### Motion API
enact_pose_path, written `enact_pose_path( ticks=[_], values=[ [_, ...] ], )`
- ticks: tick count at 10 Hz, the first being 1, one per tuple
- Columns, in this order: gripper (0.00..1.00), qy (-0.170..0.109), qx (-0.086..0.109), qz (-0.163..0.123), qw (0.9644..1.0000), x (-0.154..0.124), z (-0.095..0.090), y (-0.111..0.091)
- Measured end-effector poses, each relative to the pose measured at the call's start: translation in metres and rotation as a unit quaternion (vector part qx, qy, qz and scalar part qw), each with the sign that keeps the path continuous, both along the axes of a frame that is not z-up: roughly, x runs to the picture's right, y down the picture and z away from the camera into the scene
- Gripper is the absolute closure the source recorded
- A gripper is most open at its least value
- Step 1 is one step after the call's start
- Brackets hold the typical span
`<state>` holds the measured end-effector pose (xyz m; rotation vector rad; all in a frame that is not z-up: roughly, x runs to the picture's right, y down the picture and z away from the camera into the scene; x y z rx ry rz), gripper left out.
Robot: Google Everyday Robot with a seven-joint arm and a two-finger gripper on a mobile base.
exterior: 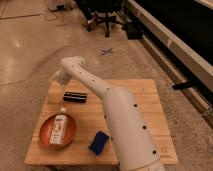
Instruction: Push the eraser across the table
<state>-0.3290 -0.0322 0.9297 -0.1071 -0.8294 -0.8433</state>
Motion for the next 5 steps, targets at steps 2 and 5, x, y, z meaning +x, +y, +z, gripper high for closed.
enact_pose_path(
  ticks=[2,5],
  values=[
    [0.35,-0.003,-0.001,-0.013,0.9999,-0.010,0.004,0.005],
    [0.35,0.008,-0.004,-0.036,0.9993,-0.016,0.019,0.016]
  ],
)
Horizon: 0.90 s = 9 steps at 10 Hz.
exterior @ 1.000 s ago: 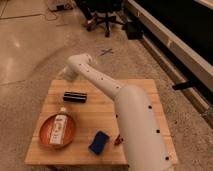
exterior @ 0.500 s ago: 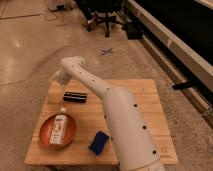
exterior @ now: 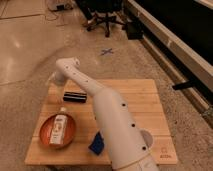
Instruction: Push the eraser across the table
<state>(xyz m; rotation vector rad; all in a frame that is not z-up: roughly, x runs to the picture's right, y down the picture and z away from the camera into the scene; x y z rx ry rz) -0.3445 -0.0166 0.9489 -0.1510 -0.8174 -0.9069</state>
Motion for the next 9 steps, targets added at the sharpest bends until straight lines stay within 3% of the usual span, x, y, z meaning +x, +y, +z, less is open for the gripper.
enact_pose_path(
  ticks=[9],
  values=[
    [0.35,0.041,-0.019,-0.014,0.9989,0.025,0.029,0.011]
  ],
)
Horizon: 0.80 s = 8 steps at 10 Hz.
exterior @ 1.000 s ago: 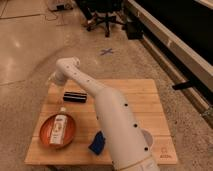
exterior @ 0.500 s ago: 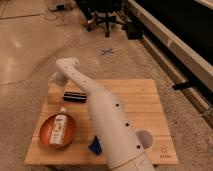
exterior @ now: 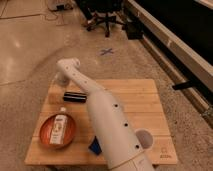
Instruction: Push the eraser across the table
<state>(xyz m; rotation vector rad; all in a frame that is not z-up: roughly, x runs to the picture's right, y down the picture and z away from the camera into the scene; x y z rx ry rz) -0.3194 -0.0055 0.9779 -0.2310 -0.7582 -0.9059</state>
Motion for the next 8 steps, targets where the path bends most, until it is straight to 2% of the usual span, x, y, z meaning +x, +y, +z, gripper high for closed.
enact_pose_path(
  ticks=[3,8],
  values=[
    [0.35,0.024,-0.012,0.010,0.9996,0.030,0.011,0.004],
    [0.35,0.052,-0.018,0.029,0.9981,0.077,0.024,0.007]
  ],
)
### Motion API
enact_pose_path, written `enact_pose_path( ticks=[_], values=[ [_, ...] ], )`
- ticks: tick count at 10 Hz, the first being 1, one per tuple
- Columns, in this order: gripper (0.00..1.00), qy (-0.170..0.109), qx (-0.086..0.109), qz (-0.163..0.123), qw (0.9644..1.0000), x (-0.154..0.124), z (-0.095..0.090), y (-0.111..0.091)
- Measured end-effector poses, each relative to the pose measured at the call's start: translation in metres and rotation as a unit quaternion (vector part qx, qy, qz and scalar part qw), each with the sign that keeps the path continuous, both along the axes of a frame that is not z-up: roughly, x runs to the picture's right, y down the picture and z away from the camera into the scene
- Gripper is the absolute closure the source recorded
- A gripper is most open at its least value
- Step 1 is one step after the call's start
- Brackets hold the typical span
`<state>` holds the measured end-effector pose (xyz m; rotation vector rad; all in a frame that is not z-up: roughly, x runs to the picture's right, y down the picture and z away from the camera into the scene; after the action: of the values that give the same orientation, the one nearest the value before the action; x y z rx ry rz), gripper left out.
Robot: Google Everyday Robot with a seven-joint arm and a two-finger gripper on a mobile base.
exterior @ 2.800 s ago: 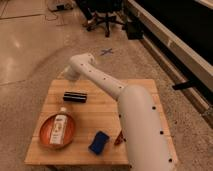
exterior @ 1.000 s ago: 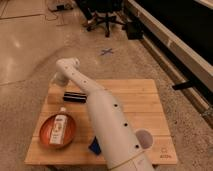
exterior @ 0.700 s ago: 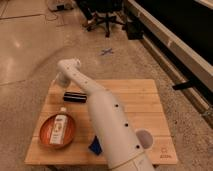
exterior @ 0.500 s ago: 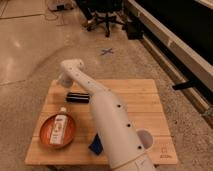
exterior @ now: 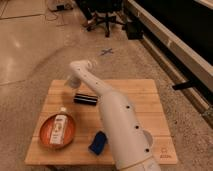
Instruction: Push the eraser across the table
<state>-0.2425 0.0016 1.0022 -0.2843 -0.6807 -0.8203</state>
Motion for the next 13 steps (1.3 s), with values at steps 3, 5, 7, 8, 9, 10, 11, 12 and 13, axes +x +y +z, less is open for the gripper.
enact_pose_path(
  ticks=[3,5,7,8,9,10,11,12,13],
  values=[
    [0.35,0.021,-0.007,0.004,0.9997,0.036,0.006,0.006],
    [0.35,0.029,-0.014,0.008,0.9995,0.061,0.002,0.011],
    [0.35,0.032,-0.023,0.011,0.9992,0.077,-0.004,0.016],
    [0.35,0.035,-0.028,0.012,0.9989,0.087,-0.008,0.019],
    [0.35,0.036,-0.032,0.013,0.9987,0.094,-0.011,0.021],
    [0.35,0.039,-0.035,0.013,0.9985,0.102,-0.013,0.023],
    [0.35,0.041,-0.039,0.013,0.9983,0.110,-0.016,0.025],
    [0.35,0.042,-0.041,0.013,0.9982,0.116,-0.018,0.026],
    [0.35,0.044,-0.044,0.013,0.9980,0.121,-0.020,0.028]
  ],
)
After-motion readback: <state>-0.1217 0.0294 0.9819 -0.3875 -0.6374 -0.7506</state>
